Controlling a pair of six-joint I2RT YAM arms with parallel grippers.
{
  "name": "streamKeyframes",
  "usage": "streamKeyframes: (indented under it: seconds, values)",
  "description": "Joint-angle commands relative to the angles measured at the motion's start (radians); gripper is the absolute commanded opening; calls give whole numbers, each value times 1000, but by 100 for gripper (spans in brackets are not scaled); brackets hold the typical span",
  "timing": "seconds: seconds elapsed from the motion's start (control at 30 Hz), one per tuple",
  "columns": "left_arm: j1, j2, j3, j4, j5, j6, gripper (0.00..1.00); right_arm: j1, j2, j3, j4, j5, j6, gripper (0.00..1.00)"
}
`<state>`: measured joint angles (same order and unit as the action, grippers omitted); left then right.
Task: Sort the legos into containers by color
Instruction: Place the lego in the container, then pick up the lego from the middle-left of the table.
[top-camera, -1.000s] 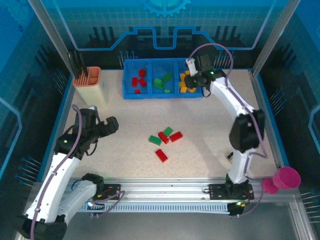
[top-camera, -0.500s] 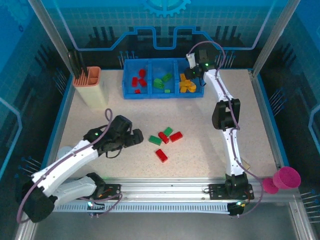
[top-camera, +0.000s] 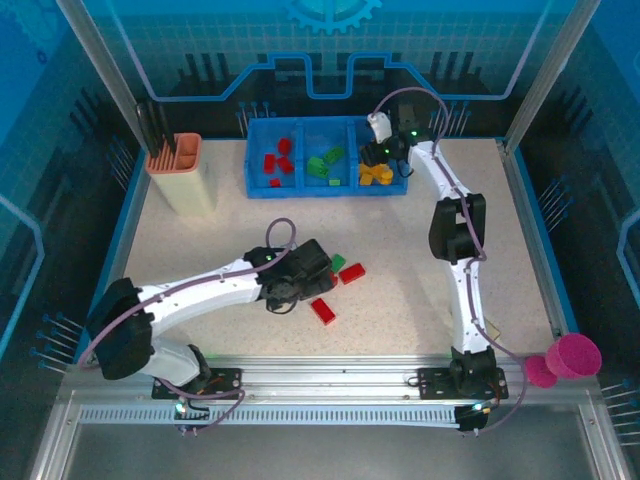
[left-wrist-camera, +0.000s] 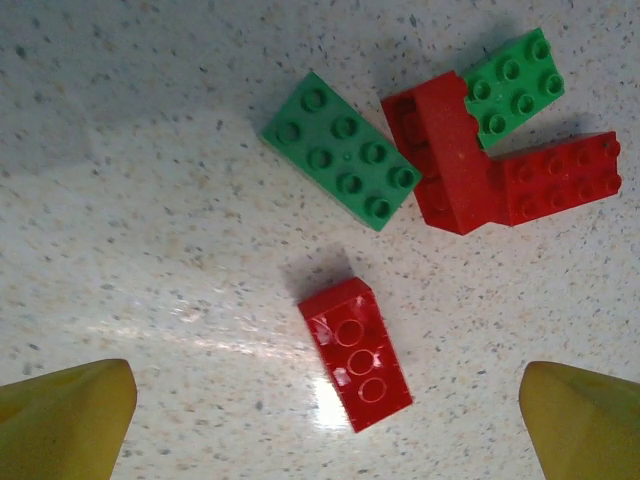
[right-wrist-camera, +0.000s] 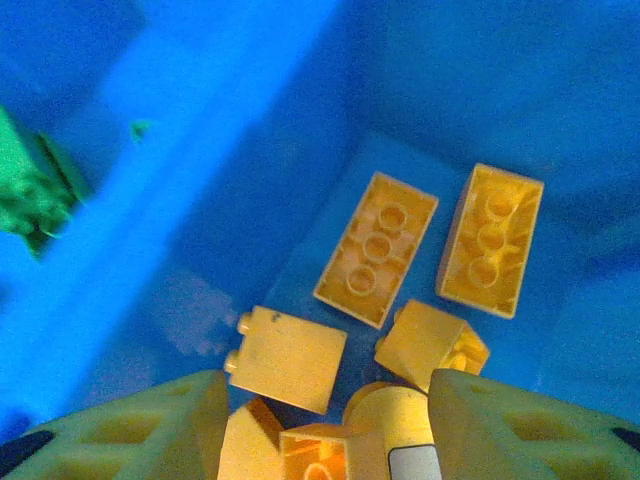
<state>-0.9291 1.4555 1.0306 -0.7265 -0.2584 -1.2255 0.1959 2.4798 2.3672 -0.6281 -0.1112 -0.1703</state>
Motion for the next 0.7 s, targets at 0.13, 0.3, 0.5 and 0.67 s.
streamKeyframes:
  seconds: [0.13,0.3,0.5,0.67]
  values:
    - [-84,92,-11,43,-10,-269,95,-1,-243,-135,81,-40,-30,58]
    - [-103,165,12,85,4,-330,91,-3,-348,-235,106,-58,-44,60]
    - [-107,239,12,129,7,-371,87,-8,-462,-331,115,-26,-53,62]
    - [-94,292,10,163,47,-373,79,-21,-559,-448,200,-54,-22,64]
